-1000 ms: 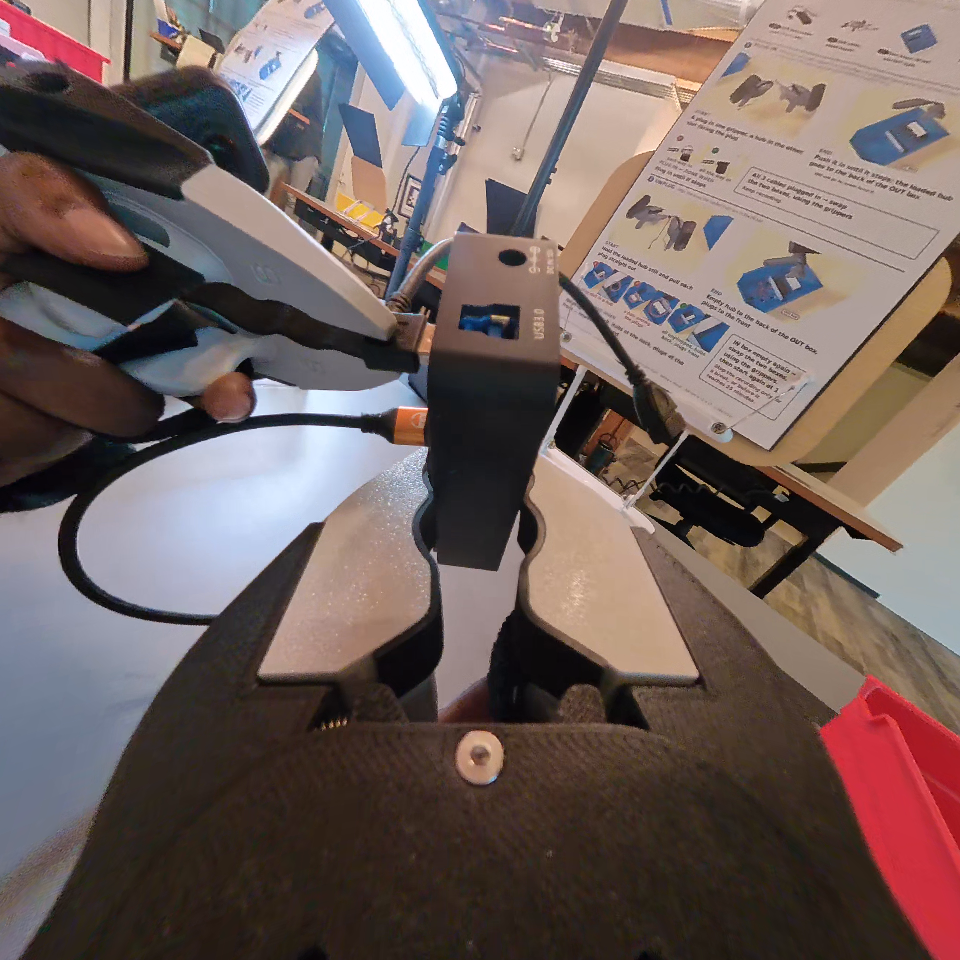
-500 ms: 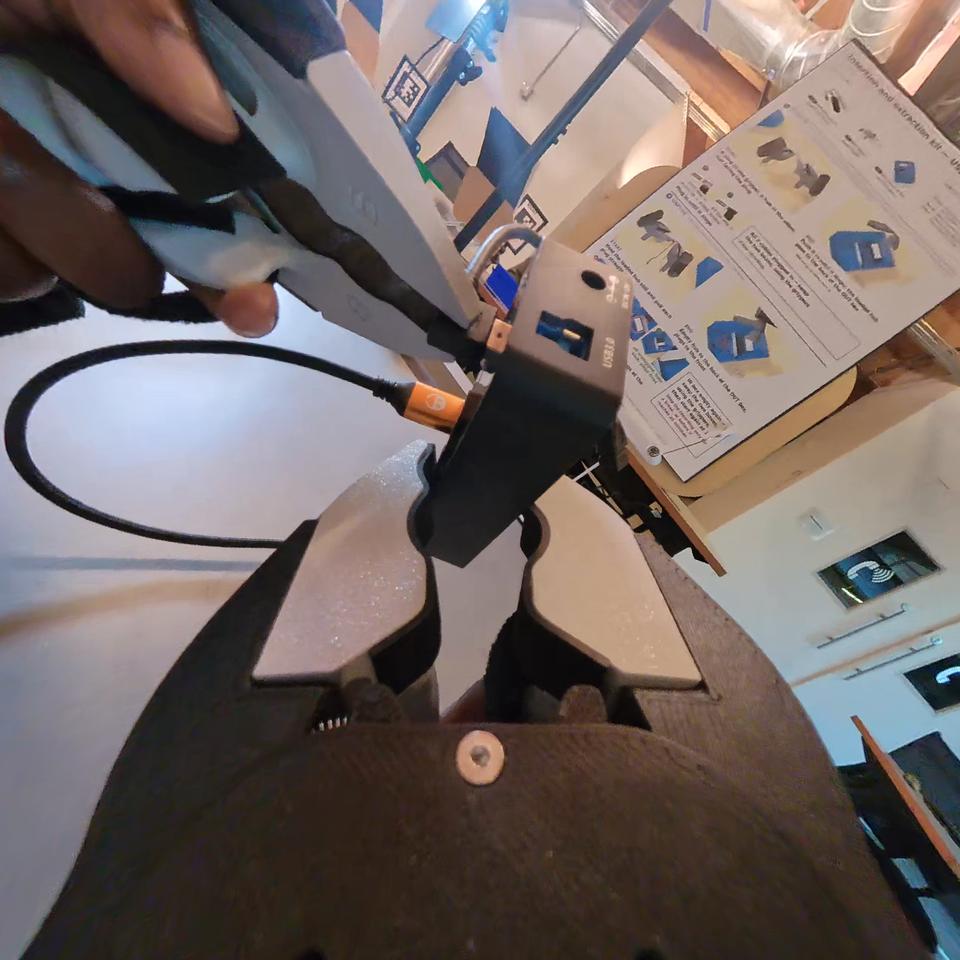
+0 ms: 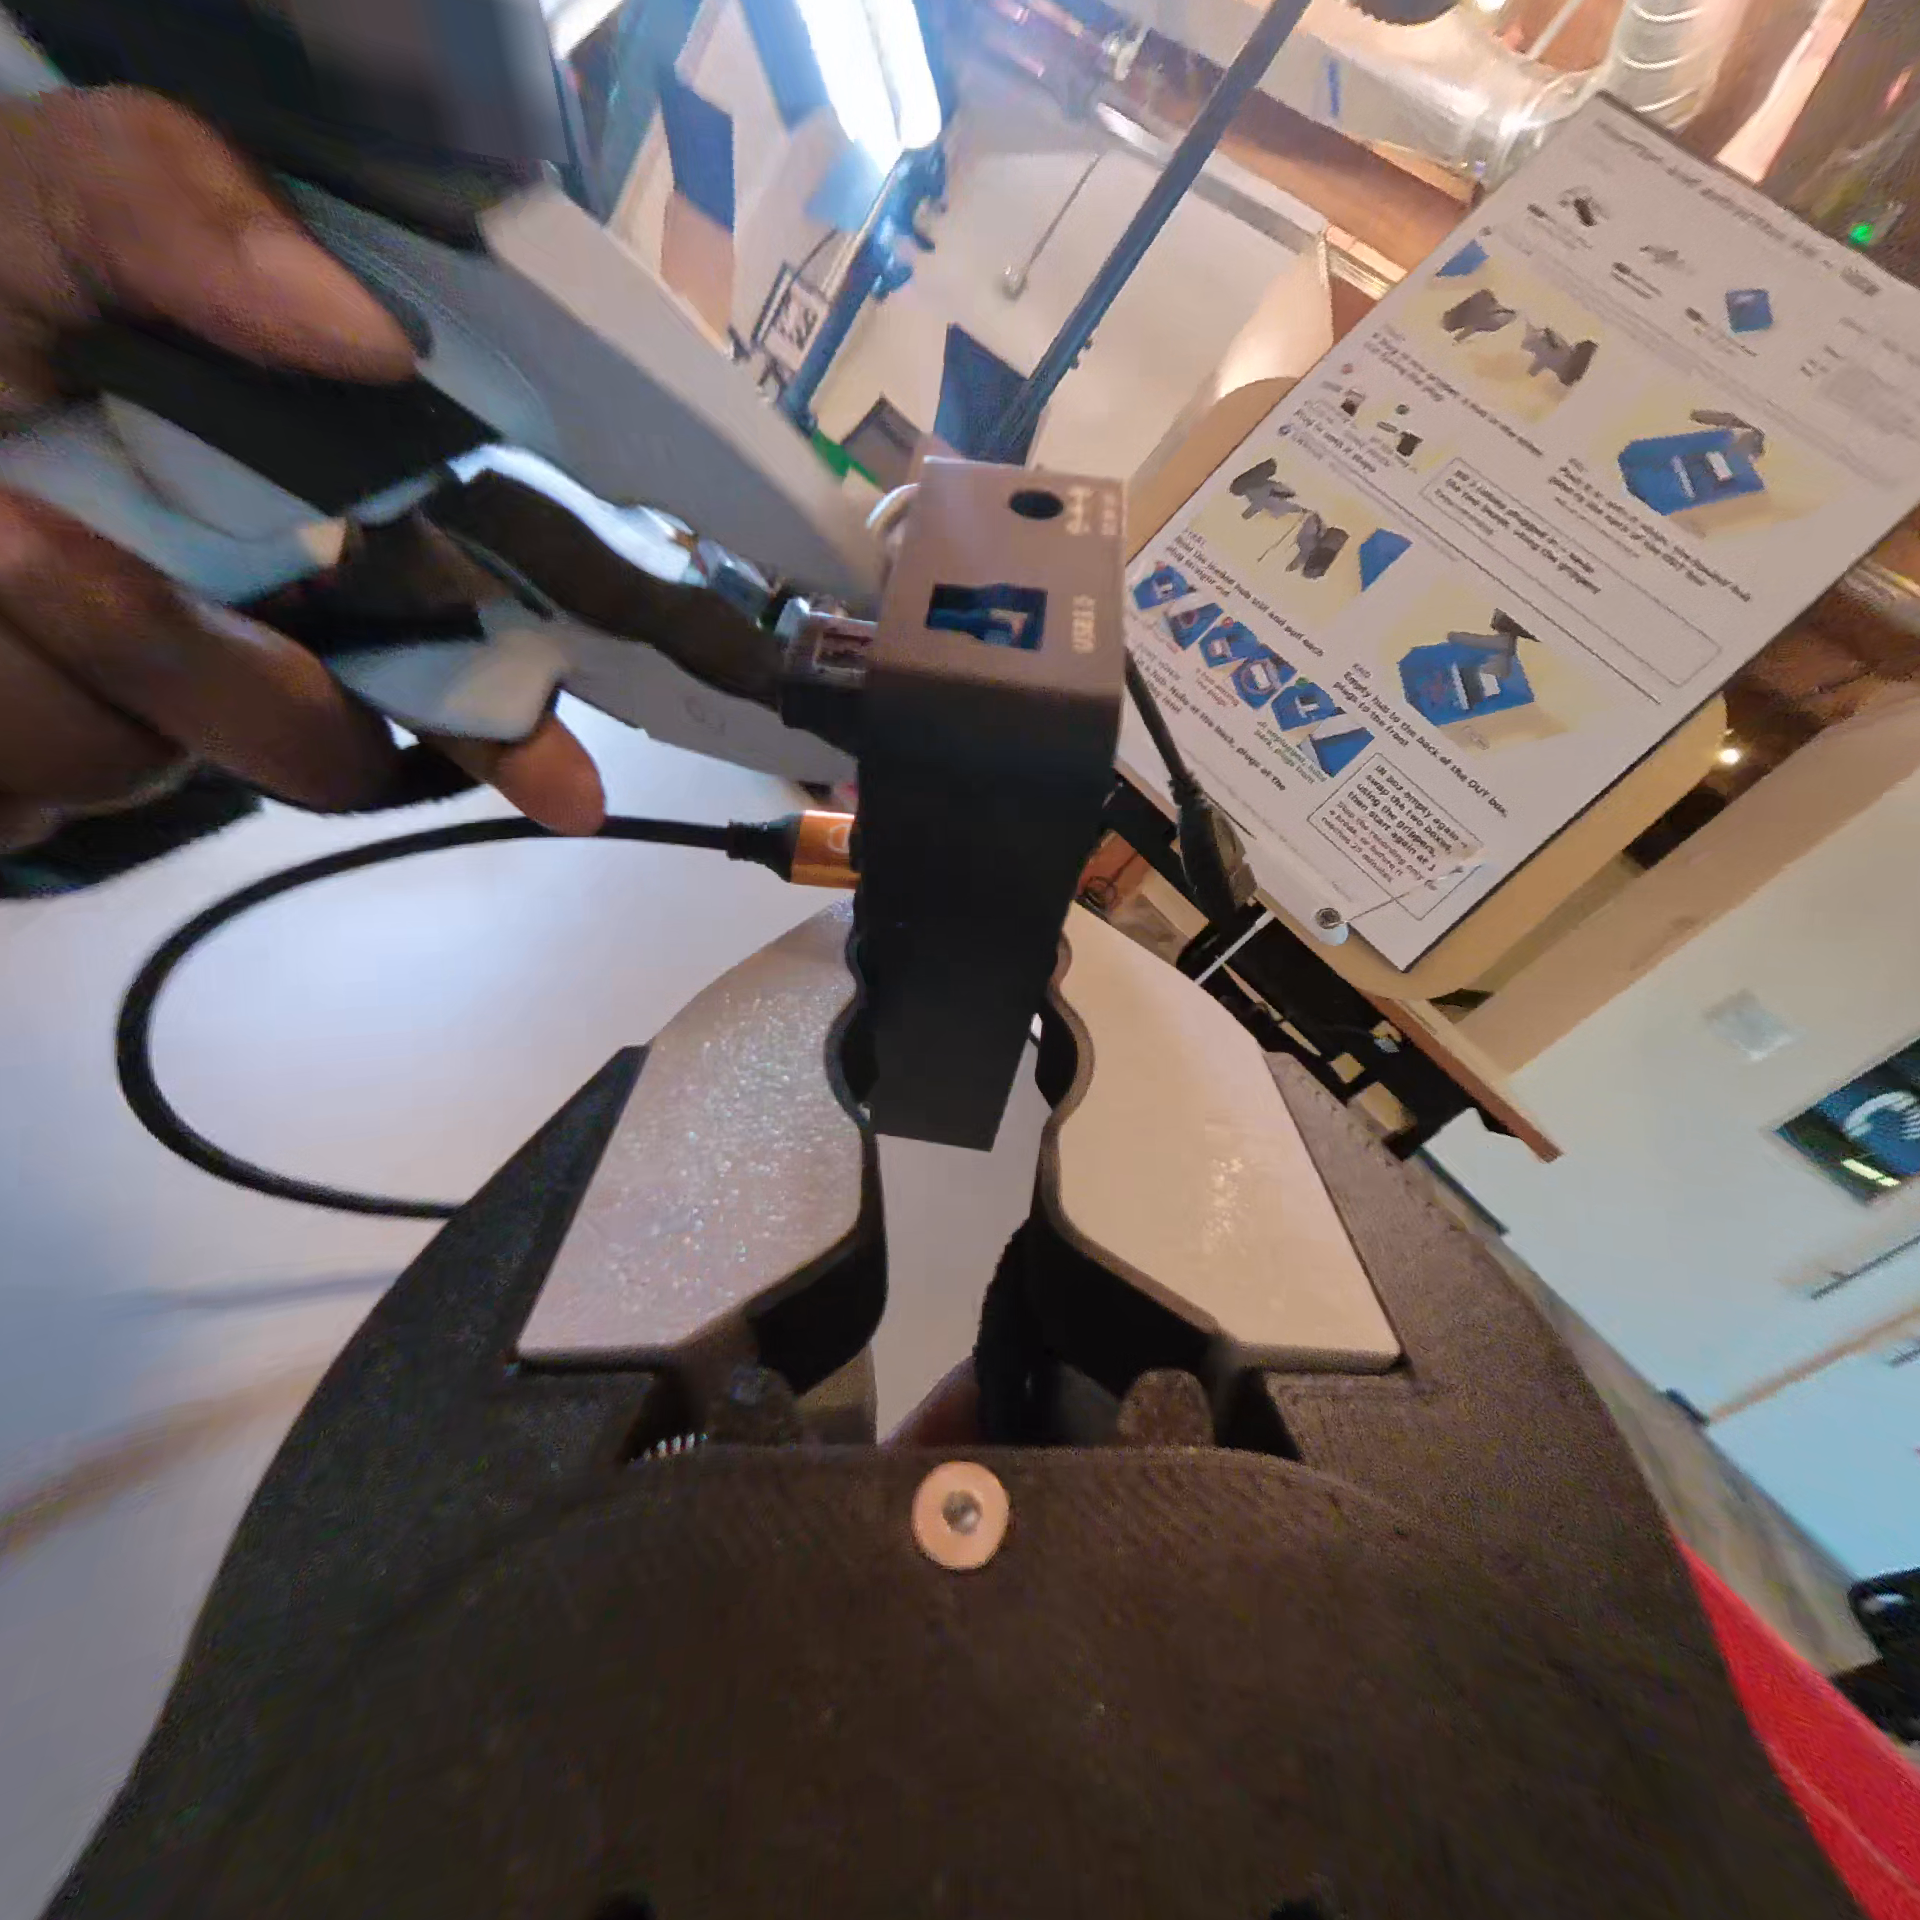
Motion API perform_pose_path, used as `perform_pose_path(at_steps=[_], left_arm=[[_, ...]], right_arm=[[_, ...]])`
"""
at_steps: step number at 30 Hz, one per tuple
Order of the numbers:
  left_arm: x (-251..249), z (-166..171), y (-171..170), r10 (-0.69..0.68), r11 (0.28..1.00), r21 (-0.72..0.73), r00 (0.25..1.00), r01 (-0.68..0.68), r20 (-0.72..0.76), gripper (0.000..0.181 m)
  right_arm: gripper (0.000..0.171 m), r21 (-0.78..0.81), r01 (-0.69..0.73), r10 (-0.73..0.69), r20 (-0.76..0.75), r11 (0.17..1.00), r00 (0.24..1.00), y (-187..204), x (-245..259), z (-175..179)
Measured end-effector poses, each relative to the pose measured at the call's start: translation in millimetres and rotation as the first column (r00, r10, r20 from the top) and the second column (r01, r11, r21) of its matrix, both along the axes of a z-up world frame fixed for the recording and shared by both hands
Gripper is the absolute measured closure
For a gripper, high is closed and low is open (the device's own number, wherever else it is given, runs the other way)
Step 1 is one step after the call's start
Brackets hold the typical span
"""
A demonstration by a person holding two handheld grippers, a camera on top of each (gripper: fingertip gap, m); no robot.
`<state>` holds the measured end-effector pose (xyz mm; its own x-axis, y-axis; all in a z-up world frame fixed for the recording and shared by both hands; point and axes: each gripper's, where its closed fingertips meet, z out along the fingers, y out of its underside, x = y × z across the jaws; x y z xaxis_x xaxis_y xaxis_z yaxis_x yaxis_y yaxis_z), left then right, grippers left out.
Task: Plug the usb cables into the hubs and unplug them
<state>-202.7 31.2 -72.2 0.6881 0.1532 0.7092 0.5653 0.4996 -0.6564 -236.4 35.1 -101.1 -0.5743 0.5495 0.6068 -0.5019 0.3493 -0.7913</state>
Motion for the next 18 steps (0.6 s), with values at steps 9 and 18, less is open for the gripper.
perform_pose_path(at_steps=[9,18], left_arm=[[-21.7,24.0,-76.3,0.561,0.748,-0.006,0.637,-0.664,-0.529,0.118],[-35.9,-5.1,-63.9,0.516,0.701,-0.159,0.648,-0.696,-0.56,0.106]], right_arm=[[0.144,-0.347,0.185,-0.176,0.057,0.92,0.983,76.8,-39.4,75.6],[0.143,-0.65,0.43,-0.472,0.123,0.627,0.873,245.4,-82.0,217.5]])
